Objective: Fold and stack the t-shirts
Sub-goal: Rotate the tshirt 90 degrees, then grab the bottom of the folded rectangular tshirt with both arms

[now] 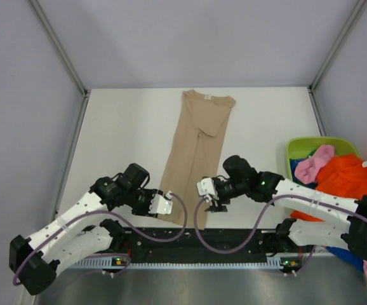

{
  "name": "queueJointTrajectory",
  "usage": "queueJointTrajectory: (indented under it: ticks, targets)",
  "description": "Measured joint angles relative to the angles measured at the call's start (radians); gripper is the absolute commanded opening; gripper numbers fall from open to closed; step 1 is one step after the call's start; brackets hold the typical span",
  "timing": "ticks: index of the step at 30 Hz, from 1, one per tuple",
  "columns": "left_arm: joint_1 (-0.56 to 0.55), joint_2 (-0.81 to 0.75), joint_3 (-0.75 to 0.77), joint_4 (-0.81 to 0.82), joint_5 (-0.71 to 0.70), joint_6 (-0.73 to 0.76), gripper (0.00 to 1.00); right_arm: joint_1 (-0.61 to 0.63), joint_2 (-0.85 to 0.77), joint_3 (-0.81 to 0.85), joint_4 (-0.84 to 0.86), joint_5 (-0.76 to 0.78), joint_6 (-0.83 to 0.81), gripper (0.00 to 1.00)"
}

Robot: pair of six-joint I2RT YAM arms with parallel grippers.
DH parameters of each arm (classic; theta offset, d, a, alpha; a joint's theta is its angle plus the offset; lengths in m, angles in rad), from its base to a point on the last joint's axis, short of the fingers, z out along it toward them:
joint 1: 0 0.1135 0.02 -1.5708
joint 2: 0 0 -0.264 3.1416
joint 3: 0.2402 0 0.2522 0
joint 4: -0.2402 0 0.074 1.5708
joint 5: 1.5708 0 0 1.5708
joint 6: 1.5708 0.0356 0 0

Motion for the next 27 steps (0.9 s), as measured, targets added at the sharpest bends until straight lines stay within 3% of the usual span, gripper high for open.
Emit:
queueJointTrajectory:
  ticks: [6,12,16,19,21,23,26,27]
  targets:
    - [-0.011,0.042,-0.156,0.012,-0.012,0.129,0.48,0.154,0.066,-0.054,-0.066,0.111,-0.159,0.57]
    - [-0.02,0.037,-0.222,0.146,-0.021,0.173,0.48,0.255,0.198,-0.068,-0.029,0.179,-0.219,0.5]
    - [-0.026,0.061,-0.261,0.167,-0.022,0.196,0.49,0.294,0.277,-0.068,-0.015,0.186,-0.234,0.49]
    - [-0.03,0.092,-0.262,0.183,-0.026,0.206,0.48,0.299,0.302,-0.068,0.003,0.189,-0.24,0.41]
    - [-0.033,0.111,-0.261,0.206,-0.024,0.206,0.4,0.3,0.315,-0.068,0.021,0.19,-0.24,0.19]
    - [-0.036,0.126,-0.261,0.242,-0.027,0.198,0.27,0.301,0.328,-0.066,0.031,0.177,-0.242,0.0]
    - [-0.041,0.153,-0.257,0.285,-0.029,0.171,0.03,0.303,0.335,-0.061,0.027,0.179,-0.24,0.0]
    - [-0.043,0.158,-0.257,0.293,-0.032,0.163,0.0,0.303,0.335,-0.058,0.023,0.181,-0.238,0.0]
